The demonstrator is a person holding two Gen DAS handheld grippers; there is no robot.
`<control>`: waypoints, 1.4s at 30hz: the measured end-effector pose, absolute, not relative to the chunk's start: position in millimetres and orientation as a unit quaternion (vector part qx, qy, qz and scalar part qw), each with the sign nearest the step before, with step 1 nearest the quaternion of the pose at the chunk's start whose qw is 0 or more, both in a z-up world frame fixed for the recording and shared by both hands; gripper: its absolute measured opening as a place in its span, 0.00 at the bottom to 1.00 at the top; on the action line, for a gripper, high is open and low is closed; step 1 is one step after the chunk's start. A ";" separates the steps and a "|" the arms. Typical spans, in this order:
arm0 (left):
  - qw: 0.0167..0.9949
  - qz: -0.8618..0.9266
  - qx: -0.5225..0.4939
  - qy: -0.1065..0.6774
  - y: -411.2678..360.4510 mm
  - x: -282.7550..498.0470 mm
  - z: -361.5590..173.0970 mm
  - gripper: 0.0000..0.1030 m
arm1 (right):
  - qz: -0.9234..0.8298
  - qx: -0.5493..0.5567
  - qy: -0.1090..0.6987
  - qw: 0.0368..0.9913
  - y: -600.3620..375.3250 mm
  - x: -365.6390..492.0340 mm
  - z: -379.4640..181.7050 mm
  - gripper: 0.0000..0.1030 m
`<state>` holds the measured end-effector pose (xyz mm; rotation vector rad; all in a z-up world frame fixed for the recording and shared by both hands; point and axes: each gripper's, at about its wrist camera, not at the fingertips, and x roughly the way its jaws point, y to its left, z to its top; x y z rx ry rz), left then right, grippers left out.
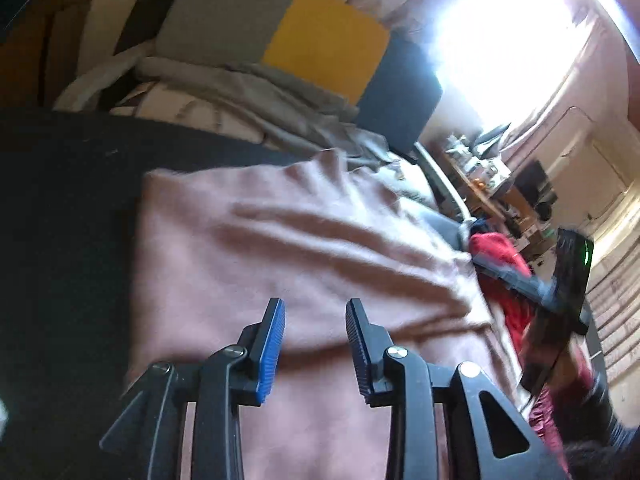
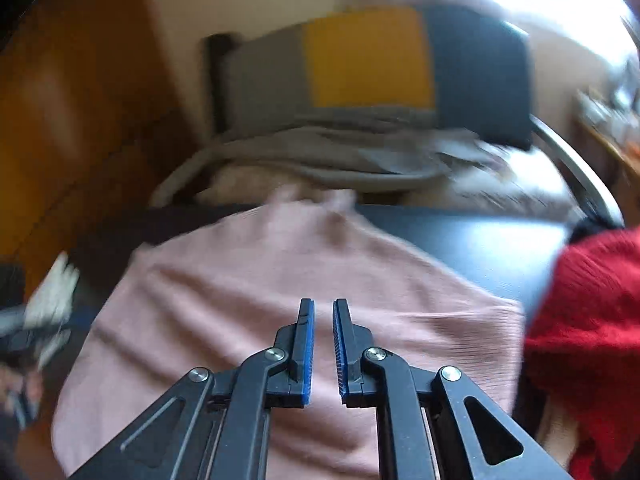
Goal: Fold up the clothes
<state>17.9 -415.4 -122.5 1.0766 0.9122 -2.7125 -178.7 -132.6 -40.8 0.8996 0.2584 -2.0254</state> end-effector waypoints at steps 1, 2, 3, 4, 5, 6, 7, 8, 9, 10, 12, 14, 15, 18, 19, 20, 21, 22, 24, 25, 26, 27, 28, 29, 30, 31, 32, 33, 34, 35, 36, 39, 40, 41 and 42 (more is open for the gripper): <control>0.031 -0.888 0.349 0.297 -408.9 5.4 -120.9 0.31 | -0.809 0.363 0.123 0.445 -141.4 -169.5 -44.1 0.11; 0.018 -0.890 0.349 0.294 -400.4 -13.3 -120.7 0.31 | -0.804 0.368 0.140 0.446 -149.9 -163.2 -49.3 0.11; 0.005 -0.890 0.352 0.288 -391.7 -26.3 -120.3 0.31 | -0.800 0.372 0.155 0.445 -157.4 -159.0 -55.0 0.11; -0.001 -0.891 0.359 0.279 -382.7 -38.0 -121.8 0.31 | -0.799 0.378 0.165 0.438 -163.2 -158.7 -61.6 0.11; -0.007 -0.891 0.366 0.270 -373.8 -49.7 -123.2 0.31 | -0.798 0.385 0.171 0.431 -167.8 -159.8 -68.2 0.11; -0.013 -0.890 0.373 0.261 -364.9 -61.4 -124.9 0.31 | -0.796 0.394 0.172 0.426 -170.0 -163.8 -74.5 0.11; -0.020 -0.887 0.385 0.253 -356.7 -71.8 -129.9 0.31 | -0.796 0.402 0.172 0.419 -171.1 -168.3 -81.0 0.11; -0.023 -0.883 0.400 0.247 -348.6 -81.0 -137.6 0.31 | -0.796 0.411 0.173 0.409 -170.2 -173.8 -87.6 0.11; -0.028 -0.874 0.423 0.237 -340.1 -86.3 -148.8 0.31 | -0.797 0.417 0.172 0.401 -168.2 -178.4 -92.8 0.11; -0.033 -0.866 0.444 0.227 -331.8 -91.3 -159.7 0.31 | -0.799 0.418 0.170 0.396 -164.1 -181.4 -95.2 0.11; -0.043 -0.881 0.424 0.206 -322.9 -84.8 -164.6 0.30 | -0.805 0.418 0.165 0.386 -152.4 -187.4 -101.2 0.20; -0.049 -0.879 0.422 0.214 -320.3 -74.8 -166.0 0.30 | -0.811 0.416 0.157 0.380 -139.5 -192.6 -106.9 0.24; -0.048 -0.880 0.422 0.214 -320.3 -71.0 -166.2 0.30 | -0.812 0.413 0.145 0.386 -134.4 -193.5 -107.9 0.24; -0.046 -0.881 0.417 0.219 -322.4 -61.6 -167.6 0.27 | -0.816 0.402 0.111 0.400 -122.1 -192.4 -109.9 0.25; -0.045 -0.878 0.417 0.231 -324.7 -64.6 -168.0 0.26 | -0.816 0.400 0.102 0.404 -120.2 -192.3 -108.5 0.25; -0.046 -0.873 0.419 0.244 -327.7 -65.8 -164.4 0.26 | -0.813 0.403 0.094 0.409 -120.0 -195.8 -103.8 0.25; -0.051 -0.872 0.418 0.248 -330.1 -66.3 -160.2 0.28 | -0.810 0.406 0.086 0.414 -119.8 -199.2 -99.2 0.26; -0.058 -0.875 0.412 0.246 -333.5 -65.8 -153.7 0.32 | -0.807 0.409 0.078 0.418 -119.5 -202.7 -94.5 0.26; -0.054 -0.891 0.391 0.225 -343.5 -67.8 -139.2 0.33 | -0.801 0.415 0.062 0.428 -119.1 -209.6 -85.2 0.29; -0.048 -0.896 0.386 0.215 -351.0 -70.5 -133.4 0.34 | -0.797 0.418 0.054 0.432 -118.9 -213.1 -80.6 0.30; -0.039 -0.899 0.384 0.207 -362.5 -76.0 -127.1 0.35 | -0.794 0.421 0.046 0.437 -118.7 -216.6 -75.9 0.30; -0.031 -0.902 0.382 0.199 -373.8 -81.6 -120.8 0.35 | -0.791 0.422 0.037 0.442 -119.1 -219.1 -70.6 0.37; -0.021 -0.904 0.380 0.195 -383.6 -87.9 -116.7 0.36 | -0.788 0.420 0.021 0.451 -122.0 -223.4 -63.4 0.51; -0.016 -0.905 0.379 0.192 -396.5 -99.7 -112.4 0.39 | -0.783 0.421 0.006 0.458 -128.3 -234.5 -57.7 0.58; -0.011 -0.906 0.379 0.189 -409.3 -111.5 -108.4 0.41 | -0.777 0.426 0.000 0.463 -136.1 -245.6 -57.0 0.63; -0.011 -0.903 0.385 0.190 -418.5 -123.8 -109.0 0.48 | -0.771 0.431 -0.005 0.468 -143.9 -256.8 -56.3 0.63; -0.012 -0.900 0.391 0.190 -427.6 -136.3 -109.8 0.52 | -0.765 0.436 -0.011 0.473 -151.8 -268.0 -55.6 0.63; -0.010 -0.898 0.402 0.180 -434.9 -151.7 -112.7 0.53 | -0.759 0.442 -0.016 0.478 -159.6 -279.2 -54.9 0.63; -0.008 -0.895 0.412 0.169 -442.1 -167.2 -115.5 0.53 | -0.752 0.449 -0.018 0.482 -169.0 -291.2 -56.2 0.63; -0.004 -0.895 0.420 0.151 -447.1 -183.0 -118.4 0.53 | -0.746 0.460 -0.010 0.481 -182.4 -304.6 -61.4 0.63; -0.008 -0.894 0.425 0.142 -451.0 -194.1 -120.8 0.53 | -0.742 0.468 0.002 0.480 -196.0 -316.9 -67.2 0.63; -0.026 -0.884 0.450 0.122 -463.0 -232.8 -134.1 0.54 | -0.727 0.485 0.028 0.484 -227.0 -344.4 -83.1 0.63; -0.030 -0.882 0.457 0.111 -464.1 -241.4 -138.8 0.54 | -0.723 0.488 0.033 0.488 -232.4 -348.5 -87.7 0.63; -0.035 -0.880 0.464 0.101 -465.2 -250.0 -143.4 0.54 | -0.718 0.490 0.038 0.493 -237.9 -352.6 -92.4 0.61; -0.039 -0.877 0.470 0.090 -466.3 -258.4 -148.0 0.54 | -0.713 0.492 0.043 0.497 -243.4 -356.7 -97.0 0.58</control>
